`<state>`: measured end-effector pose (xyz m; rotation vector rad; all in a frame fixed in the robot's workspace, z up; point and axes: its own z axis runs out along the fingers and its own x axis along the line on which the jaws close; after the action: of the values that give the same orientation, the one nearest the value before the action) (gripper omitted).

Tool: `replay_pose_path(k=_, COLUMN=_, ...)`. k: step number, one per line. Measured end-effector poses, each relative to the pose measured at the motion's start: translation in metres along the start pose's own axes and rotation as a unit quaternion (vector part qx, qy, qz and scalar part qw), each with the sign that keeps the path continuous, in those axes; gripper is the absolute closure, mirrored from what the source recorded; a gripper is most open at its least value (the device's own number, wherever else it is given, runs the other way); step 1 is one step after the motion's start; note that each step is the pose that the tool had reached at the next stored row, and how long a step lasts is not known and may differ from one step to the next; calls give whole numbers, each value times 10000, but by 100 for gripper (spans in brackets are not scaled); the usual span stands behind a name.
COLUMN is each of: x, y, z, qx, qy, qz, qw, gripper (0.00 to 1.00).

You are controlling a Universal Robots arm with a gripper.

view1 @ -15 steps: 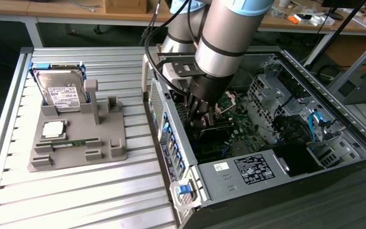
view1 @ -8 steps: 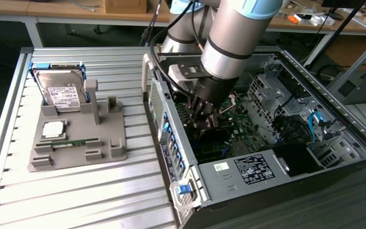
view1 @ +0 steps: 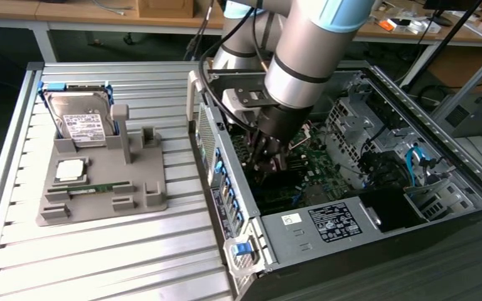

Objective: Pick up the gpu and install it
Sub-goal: 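Press down on the gpu until it lock into place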

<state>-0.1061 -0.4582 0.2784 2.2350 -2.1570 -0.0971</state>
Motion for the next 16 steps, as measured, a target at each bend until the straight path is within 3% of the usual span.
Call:
replay_pose_path(k=6, x=2, y=-4, z=51, qx=-28, qy=3, qz=-3, qw=10000, gripper=89)
replay_pose_path(k=16, x=29, y=-5, z=79, qx=-34, qy=-9, qz=-3, qw=10000, gripper=89)
